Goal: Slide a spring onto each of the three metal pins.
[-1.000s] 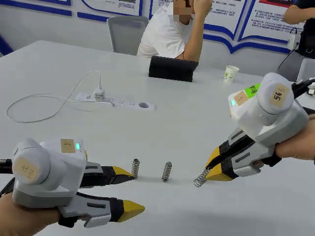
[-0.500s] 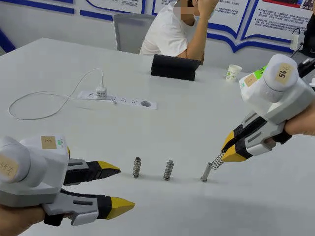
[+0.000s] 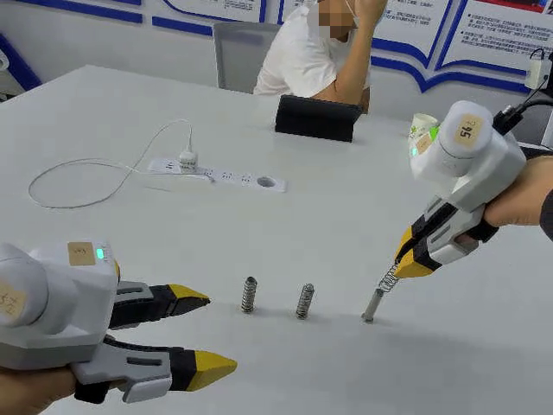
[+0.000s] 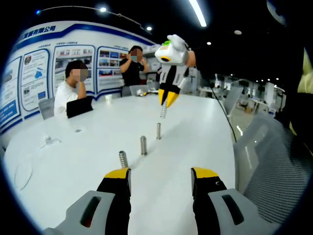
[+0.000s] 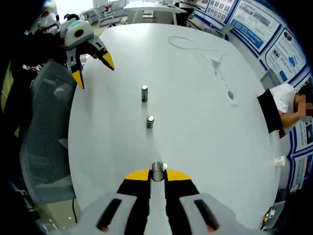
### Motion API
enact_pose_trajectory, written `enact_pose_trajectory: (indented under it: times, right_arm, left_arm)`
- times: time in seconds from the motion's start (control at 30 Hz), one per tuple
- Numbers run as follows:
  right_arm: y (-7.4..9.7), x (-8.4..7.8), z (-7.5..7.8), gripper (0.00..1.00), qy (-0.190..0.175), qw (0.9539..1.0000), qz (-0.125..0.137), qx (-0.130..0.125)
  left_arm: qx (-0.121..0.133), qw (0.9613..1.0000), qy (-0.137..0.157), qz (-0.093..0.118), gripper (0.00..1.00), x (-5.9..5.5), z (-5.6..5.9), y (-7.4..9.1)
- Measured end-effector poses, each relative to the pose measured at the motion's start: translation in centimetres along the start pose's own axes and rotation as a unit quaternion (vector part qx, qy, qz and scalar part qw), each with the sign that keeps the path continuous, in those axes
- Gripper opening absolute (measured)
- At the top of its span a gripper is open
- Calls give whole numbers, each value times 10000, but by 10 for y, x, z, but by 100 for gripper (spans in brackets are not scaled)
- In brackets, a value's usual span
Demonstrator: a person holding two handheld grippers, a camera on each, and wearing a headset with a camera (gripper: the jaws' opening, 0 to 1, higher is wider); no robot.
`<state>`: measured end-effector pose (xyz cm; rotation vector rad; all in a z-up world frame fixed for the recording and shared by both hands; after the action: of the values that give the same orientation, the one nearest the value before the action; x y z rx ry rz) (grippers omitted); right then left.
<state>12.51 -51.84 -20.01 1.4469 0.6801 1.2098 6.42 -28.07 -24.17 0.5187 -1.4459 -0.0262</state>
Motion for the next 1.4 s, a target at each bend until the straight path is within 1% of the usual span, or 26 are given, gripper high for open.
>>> enact_pose_trajectory:
  times: [0.13,0.2,0.4,0.7,0.9,1.1,1.27,1.4]
  right_arm:
    - [-6,-4,6,12,10,9999,-147,-23]
    - [-8,-5,7,12,-39,9999,-141,33]
    - [-14,-7,11,12,-86,9998,-174,51]
    - [-20,-6,13,12,-66,9996,-244,93]
    - [-25,-8,13,12,-58,9993,-350,114]
    - [-32,-9,13,12,-45,9990,-433,134]
    - [-40,-10,15,12,-9,9983,-570,140]
    - [-46,-10,15,12,-3,9979,-628,152]
  left_arm:
    - [18,10000,27,-13,51,-1,-1,0]
    - [24,10000,41,-17,51,-1,-1,1]
    - [36,10000,73,-39,50,-3,-2,1]
    - [52,9999,109,-39,50,-4,-4,0]
    - [56,9999,127,-34,50,-4,-4,1]
    - [63,9999,128,-34,50,-5,-5,1]
    - [71,9999,129,-34,50,-4,-6,1]
    - [77,9999,142,-33,50,-5,-6,1]
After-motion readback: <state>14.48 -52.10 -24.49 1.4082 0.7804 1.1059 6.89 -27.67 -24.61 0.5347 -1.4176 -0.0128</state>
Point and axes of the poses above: the centre of the closed fingertips' face, and the gripper's own axes: y roughly backward along the fingers, z roughly to its right, x roughly out of its top, the point moved 4 cm from there along y, roughly backward along the fingers, and after that the axes turned 1 degree about x, right-handed, at the moved point
